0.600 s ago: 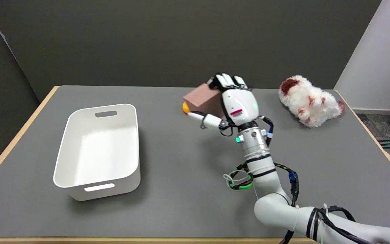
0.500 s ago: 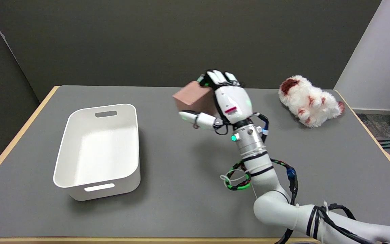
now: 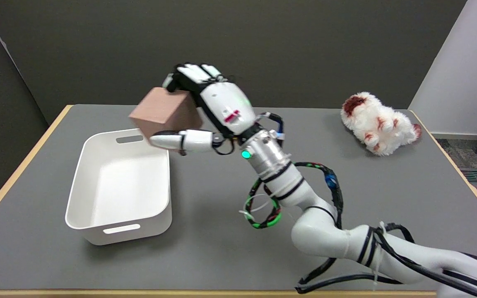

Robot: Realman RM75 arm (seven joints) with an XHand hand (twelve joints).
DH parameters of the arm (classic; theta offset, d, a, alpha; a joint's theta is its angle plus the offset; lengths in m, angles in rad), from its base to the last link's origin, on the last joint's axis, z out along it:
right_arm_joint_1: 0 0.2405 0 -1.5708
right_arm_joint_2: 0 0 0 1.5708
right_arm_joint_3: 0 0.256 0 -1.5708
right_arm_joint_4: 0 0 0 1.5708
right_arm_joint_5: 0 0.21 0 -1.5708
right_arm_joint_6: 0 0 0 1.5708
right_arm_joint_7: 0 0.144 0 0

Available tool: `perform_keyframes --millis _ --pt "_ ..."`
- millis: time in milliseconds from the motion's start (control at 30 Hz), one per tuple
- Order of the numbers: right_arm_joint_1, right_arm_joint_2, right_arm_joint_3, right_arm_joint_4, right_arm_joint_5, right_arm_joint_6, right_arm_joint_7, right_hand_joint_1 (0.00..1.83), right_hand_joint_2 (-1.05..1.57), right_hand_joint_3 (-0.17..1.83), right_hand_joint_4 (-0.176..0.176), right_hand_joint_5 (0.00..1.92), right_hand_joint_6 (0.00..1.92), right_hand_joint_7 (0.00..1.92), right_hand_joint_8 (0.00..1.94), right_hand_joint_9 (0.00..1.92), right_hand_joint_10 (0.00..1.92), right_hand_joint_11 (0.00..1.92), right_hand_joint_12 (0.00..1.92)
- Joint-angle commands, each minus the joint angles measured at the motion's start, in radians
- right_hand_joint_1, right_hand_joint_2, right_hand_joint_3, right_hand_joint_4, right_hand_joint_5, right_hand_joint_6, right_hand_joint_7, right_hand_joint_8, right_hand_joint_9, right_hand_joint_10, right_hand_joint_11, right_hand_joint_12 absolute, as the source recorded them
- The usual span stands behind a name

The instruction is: Place wooden cube into white box.

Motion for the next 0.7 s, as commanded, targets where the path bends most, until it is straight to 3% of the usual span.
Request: perform_keyframes --millis 33,267,700 --pt "0.188 -0.16 -0.098 -0.213 -0.128 -0.254 0.348 1.11 1.32 0.14 -0.176 0.5 1.45 0.56 1.94 0.79 1.89 0.17 1.92" --pt "0.184 -0.188 -0.103 -0.395 0.028 -0.284 0.368 1.11 1.32 0.14 -0.176 0.51 1.45 0.56 1.94 0.78 1.89 0.16 1.92" --pt "0.135 -0.182 -0.091 -0.409 0.063 -0.282 0.368 1.11 1.33 0.14 -0.176 0.49 1.48 0.57 1.94 0.8 1.89 0.16 1.92"
